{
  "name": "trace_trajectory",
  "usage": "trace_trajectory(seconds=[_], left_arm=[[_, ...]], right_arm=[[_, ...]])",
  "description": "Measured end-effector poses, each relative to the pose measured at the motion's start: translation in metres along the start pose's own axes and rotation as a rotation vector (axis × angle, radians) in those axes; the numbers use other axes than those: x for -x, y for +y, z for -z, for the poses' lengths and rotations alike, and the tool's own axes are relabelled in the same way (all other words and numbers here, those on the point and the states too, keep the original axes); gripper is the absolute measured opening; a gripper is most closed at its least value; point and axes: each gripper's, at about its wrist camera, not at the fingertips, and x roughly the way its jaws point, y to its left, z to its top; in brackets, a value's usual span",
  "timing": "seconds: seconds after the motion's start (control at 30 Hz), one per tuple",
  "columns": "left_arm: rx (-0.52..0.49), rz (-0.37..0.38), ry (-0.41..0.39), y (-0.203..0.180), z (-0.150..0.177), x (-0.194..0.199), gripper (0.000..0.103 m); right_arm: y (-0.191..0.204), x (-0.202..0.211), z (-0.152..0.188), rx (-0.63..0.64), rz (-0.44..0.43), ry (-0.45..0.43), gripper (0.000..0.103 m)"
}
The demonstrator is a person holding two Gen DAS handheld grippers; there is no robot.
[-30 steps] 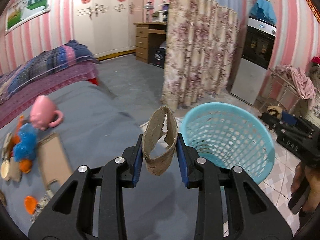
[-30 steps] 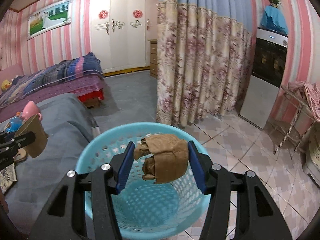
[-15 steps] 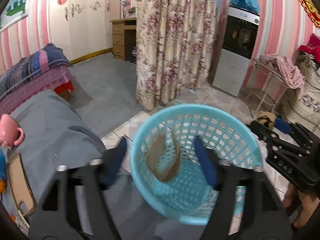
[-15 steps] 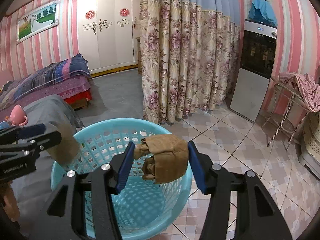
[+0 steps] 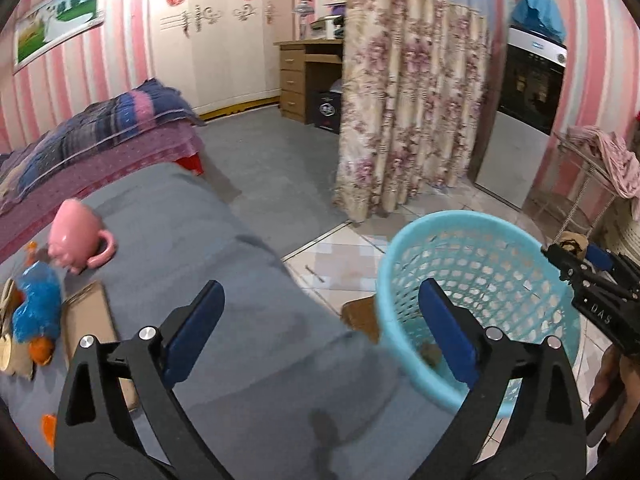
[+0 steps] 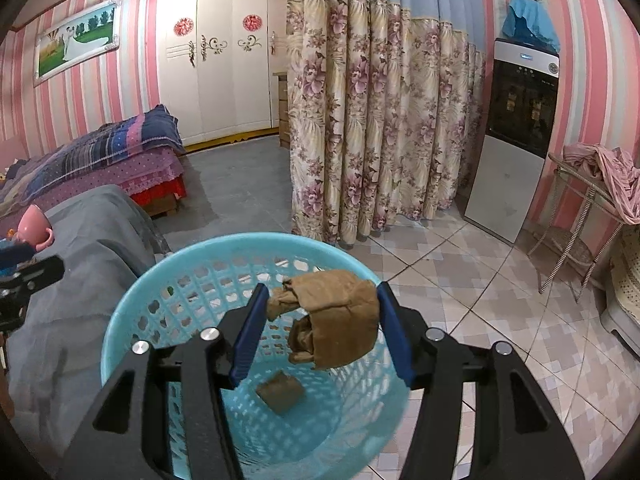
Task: Collect trash
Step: 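Carry both items to the blue basket and open both grippers over it, then return both tools to the table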
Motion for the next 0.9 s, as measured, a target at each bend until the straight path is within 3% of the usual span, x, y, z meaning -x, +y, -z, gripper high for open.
trace_trajectory(seconds=[0.07,0.3,0.67,0.9], left_arm=[[0.011,-0.012,-0.001,0.008,0.002,0.004,0.095],[0.065,-0.059,-0.022,0.038,0.009,0.028,0.097],[0.144,-0.173,-0.068,0.102,0.027,0.096,0.097],[0.206,-0.278,-0.067,0.164,0.057,0.143,0.097]], right_arm=[[0.004,0.001,-0.002,-0.001,0.008,-0.019,0.080],[0.013,0.010,-0.010,-0.007,0.025,-0.042,0.097],[0.058,0.040,-0.015,-0.003,-0.040,-0.063,0.098],[0.128,0.069,-0.005,0.063,-0.148,-0.081,0.098]])
